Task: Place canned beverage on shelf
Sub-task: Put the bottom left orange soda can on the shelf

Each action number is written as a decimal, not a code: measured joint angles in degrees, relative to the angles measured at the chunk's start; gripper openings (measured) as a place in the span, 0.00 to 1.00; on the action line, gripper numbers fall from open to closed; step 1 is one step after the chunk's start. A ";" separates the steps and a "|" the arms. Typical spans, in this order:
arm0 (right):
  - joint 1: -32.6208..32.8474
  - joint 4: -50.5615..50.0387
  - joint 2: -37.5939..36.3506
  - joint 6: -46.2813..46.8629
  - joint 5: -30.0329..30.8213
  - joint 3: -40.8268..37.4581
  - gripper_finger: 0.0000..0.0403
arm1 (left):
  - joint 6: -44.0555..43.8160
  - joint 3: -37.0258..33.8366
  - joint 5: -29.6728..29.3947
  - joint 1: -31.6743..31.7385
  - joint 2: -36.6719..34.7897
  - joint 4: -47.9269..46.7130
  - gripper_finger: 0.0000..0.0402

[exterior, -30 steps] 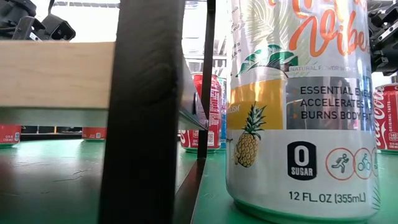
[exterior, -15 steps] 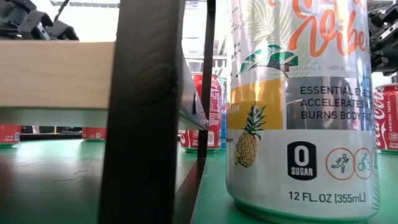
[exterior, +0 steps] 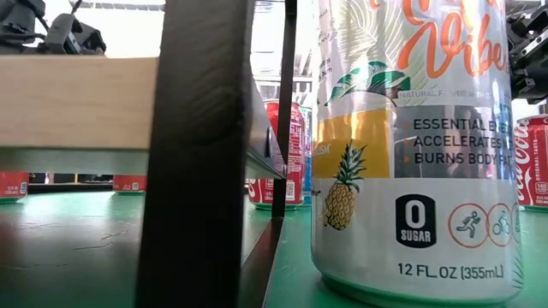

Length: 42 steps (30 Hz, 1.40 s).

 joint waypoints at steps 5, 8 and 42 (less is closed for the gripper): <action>0.00 0.35 -0.01 -0.04 0.00 0.02 0.11 | 5.66 1.47 0.64 -0.02 0.28 2.13 0.00; 0.02 3.23 0.02 -0.05 0.00 -0.01 0.11 | 8.07 3.74 0.65 -0.02 1.08 2.40 0.00; 10.34 23.57 51.07 -19.56 -0.07 31.46 0.11 | 20.70 62.77 7.06 -0.04 38.60 -66.28 0.13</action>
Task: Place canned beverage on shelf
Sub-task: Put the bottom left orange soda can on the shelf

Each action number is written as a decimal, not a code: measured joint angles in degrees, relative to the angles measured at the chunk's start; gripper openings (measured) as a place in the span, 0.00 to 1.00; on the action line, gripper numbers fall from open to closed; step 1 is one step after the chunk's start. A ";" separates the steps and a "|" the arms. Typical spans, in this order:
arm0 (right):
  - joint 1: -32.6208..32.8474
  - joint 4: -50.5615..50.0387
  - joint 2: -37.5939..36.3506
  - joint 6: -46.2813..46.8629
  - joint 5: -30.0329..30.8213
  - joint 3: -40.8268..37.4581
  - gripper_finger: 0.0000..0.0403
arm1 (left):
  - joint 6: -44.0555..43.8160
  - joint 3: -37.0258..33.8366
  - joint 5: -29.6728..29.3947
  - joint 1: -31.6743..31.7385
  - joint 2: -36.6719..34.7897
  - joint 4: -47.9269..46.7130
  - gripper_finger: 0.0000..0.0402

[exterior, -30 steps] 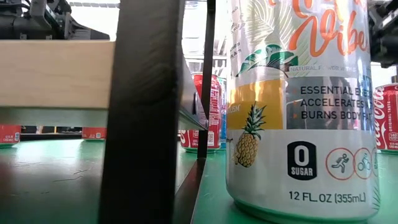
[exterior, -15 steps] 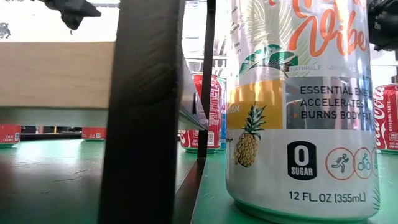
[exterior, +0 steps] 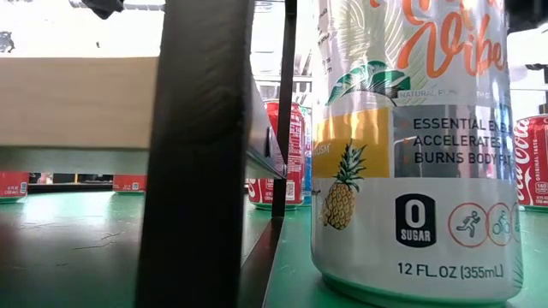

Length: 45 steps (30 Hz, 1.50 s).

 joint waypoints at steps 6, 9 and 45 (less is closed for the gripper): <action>0.72 -9.15 9.84 0.28 0.01 8.51 0.11 | 0.63 1.45 0.31 0.00 8.79 -7.68 0.40; 0.72 -11.84 13.46 0.42 0.02 11.74 0.11 | -0.96 3.61 0.76 0.00 13.09 -13.13 0.53; 0.61 -19.40 19.13 -3.06 0.04 16.53 0.08 | -27.16 -8.62 0.29 -21.48 20.86 -18.83 0.79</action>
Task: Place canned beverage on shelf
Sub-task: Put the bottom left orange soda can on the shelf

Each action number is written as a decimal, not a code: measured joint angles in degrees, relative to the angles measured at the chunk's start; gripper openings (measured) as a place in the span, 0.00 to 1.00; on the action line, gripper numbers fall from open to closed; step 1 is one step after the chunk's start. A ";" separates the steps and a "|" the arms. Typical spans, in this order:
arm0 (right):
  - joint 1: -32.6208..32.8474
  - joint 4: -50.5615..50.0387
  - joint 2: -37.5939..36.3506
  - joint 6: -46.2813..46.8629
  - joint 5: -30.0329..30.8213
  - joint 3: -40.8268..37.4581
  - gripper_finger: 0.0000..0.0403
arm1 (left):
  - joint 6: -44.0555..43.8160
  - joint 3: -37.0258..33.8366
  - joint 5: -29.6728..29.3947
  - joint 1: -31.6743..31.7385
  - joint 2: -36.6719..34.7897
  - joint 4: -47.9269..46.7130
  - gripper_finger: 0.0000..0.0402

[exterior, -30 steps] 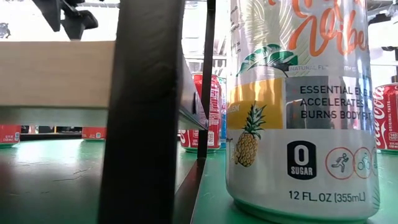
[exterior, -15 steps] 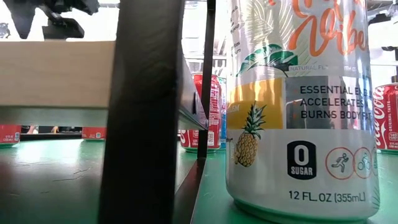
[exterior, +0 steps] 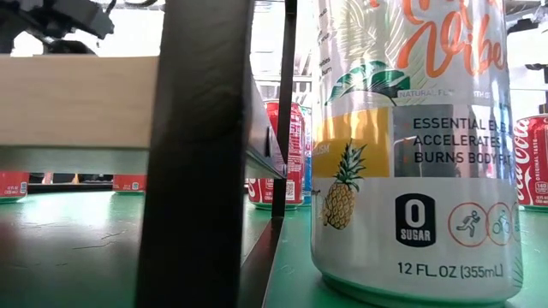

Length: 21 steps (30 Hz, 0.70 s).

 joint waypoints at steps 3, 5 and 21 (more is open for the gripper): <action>0.00 -0.37 0.00 -0.17 -0.02 0.00 0.06 | -1.82 -1.38 -0.08 -1.50 0.00 0.33 0.79; 0.00 -0.36 0.00 -0.21 -0.02 0.00 0.06 | -2.34 -2.35 -0.06 -2.31 0.00 0.86 0.79; 0.00 -0.32 0.00 -1.05 -0.04 0.00 0.06 | -5.36 -6.83 -0.09 -3.22 -0.03 3.85 0.79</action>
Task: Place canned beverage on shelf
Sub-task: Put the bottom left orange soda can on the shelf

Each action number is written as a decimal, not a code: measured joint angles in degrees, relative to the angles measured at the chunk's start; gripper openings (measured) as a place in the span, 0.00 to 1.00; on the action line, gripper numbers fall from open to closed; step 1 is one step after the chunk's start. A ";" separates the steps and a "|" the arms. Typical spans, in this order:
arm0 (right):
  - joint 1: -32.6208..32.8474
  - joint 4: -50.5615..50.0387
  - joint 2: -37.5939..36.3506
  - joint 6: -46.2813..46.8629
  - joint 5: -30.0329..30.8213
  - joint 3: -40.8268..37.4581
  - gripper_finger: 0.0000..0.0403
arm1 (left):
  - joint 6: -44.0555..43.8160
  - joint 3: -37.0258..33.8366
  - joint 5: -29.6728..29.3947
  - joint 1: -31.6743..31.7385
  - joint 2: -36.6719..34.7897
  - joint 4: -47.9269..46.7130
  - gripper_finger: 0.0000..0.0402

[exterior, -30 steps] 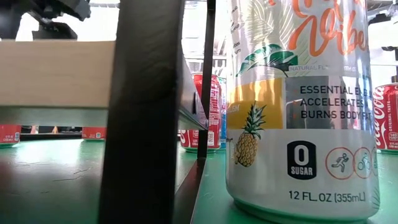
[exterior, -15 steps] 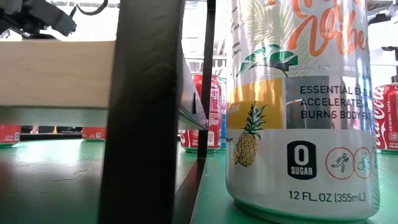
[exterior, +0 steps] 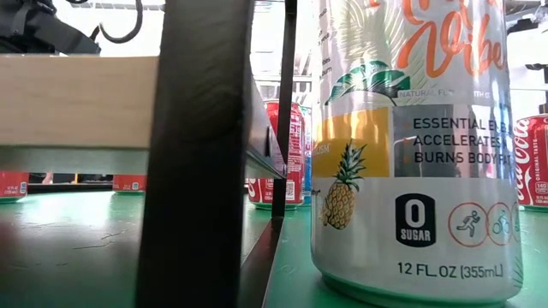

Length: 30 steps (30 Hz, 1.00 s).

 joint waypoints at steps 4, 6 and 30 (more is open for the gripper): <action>0.00 0.00 0.00 0.02 0.00 0.00 0.07 | 0.06 0.01 0.13 0.00 -0.01 0.00 0.72; 0.00 0.01 0.00 0.03 0.00 0.00 0.08 | 0.61 0.32 0.26 0.00 0.06 -0.10 0.68; 0.00 1.95 0.00 2.99 0.08 0.00 0.06 | -7.72 22.13 3.17 -11.03 0.56 -6.31 0.68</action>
